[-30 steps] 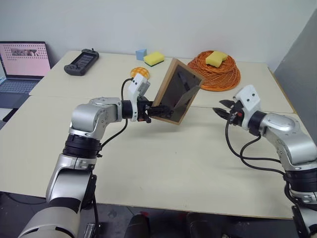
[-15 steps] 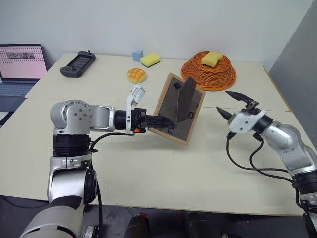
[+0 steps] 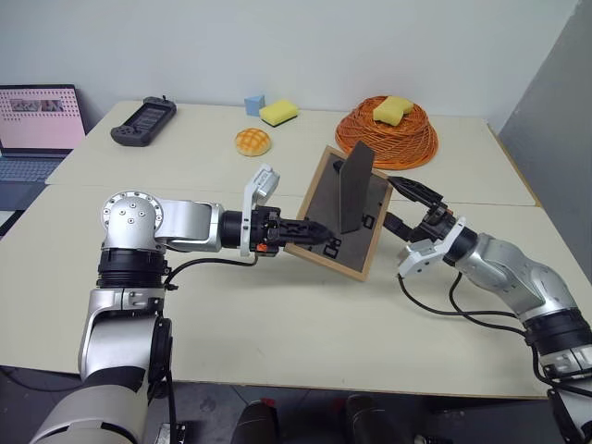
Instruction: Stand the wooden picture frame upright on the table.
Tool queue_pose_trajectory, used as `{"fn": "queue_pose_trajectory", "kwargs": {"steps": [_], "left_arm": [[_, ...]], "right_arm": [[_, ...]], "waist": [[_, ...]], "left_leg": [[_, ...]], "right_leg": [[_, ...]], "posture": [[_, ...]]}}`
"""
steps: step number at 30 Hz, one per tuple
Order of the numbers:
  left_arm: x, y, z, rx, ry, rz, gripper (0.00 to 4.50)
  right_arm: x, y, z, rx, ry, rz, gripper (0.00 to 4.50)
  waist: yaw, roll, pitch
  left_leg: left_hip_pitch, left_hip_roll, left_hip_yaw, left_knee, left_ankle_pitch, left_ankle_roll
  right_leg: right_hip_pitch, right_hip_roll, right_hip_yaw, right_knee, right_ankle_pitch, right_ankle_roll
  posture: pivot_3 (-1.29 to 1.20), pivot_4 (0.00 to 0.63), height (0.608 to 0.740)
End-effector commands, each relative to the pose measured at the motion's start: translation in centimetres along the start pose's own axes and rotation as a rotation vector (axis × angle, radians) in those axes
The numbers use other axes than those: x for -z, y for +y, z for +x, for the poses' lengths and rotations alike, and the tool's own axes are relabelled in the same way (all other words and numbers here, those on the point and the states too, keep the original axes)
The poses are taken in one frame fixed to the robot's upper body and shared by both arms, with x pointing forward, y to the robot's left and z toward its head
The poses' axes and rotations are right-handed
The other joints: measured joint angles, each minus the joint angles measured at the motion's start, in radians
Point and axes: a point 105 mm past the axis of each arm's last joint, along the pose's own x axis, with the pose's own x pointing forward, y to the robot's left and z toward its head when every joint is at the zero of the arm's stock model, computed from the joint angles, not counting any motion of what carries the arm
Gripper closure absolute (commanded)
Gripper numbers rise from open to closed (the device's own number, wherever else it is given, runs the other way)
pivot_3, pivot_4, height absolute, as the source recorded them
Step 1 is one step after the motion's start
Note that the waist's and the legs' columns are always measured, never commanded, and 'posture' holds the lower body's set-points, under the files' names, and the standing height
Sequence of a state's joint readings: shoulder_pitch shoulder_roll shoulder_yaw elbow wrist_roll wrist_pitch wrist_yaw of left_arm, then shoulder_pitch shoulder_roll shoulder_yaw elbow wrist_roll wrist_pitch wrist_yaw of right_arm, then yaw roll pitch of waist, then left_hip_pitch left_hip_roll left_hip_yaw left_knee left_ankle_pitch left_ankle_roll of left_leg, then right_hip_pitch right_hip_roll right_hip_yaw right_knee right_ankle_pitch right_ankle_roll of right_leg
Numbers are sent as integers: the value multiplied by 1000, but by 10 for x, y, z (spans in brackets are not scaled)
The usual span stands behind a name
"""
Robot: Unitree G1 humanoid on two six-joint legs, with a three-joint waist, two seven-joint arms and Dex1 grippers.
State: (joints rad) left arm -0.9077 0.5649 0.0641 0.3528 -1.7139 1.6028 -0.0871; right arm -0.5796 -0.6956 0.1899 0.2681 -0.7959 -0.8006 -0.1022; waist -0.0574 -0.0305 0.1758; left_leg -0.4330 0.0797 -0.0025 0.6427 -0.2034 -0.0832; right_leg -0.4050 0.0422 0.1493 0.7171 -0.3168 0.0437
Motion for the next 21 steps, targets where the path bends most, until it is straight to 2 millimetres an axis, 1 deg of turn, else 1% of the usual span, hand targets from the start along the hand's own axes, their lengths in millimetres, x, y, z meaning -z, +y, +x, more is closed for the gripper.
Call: {"fn": "queue_pose_trajectory", "kwargs": {"steps": [1, 3, 10, 14, 15, 21], "left_arm": [[8, -11, -3, 53, 4, -12, 3223], [9, -11, -4, 47, 4, -10, 3223], [4, -10, -6, 29, -22, -11, 3223], [4, -10, -4, 31, -24, -14, 3223], [5, -10, -4, 33, -20, -13, 3223], [6, -12, -3, 43, -5, -9, 3223]], "right_arm": [[-2, -15, 10, 74, -35, -42, 506], [-2, -20, 12, 93, -46, -52, 506], [-6, -21, 9, 112, -71, -67, 506], [-8, -18, 7, 109, -78, -70, 1196], [-9, -18, 7, 111, -82, -74, 1491], [-11, -18, 7, 115, -93, -82, 2837]], "waist": [[-1, 0, 0], [1, 0, 0], [4, 0, 0], [1, 0, 0], [1, 0, 0], [1, 0, 0]], "left_leg": [[0, 0, 0, 0, 0, 0], [0, 0, 0, 0, 0, 0], [0, -3, 0, 1, 0, 0], [0, -3, -1, 1, 0, 0], [0, -3, -1, 1, 0, 0], [0, -3, -1, 1, 0, 0]], "right_leg": [[0, 0, 0, 0, 0, 0], [0, 0, 0, 0, 0, 0], [1, -2, -1, 0, 0, 0], [1, -2, -1, 0, 0, 0], [1, -2, -1, 0, 0, 0], [1, -2, -2, 0, 0, 0]], "posture": [[0, 150, 740], [0, 150, 740], [0, 150, 740], [0, 150, 740], [0, 150, 740], [0, 150, 740]]}}
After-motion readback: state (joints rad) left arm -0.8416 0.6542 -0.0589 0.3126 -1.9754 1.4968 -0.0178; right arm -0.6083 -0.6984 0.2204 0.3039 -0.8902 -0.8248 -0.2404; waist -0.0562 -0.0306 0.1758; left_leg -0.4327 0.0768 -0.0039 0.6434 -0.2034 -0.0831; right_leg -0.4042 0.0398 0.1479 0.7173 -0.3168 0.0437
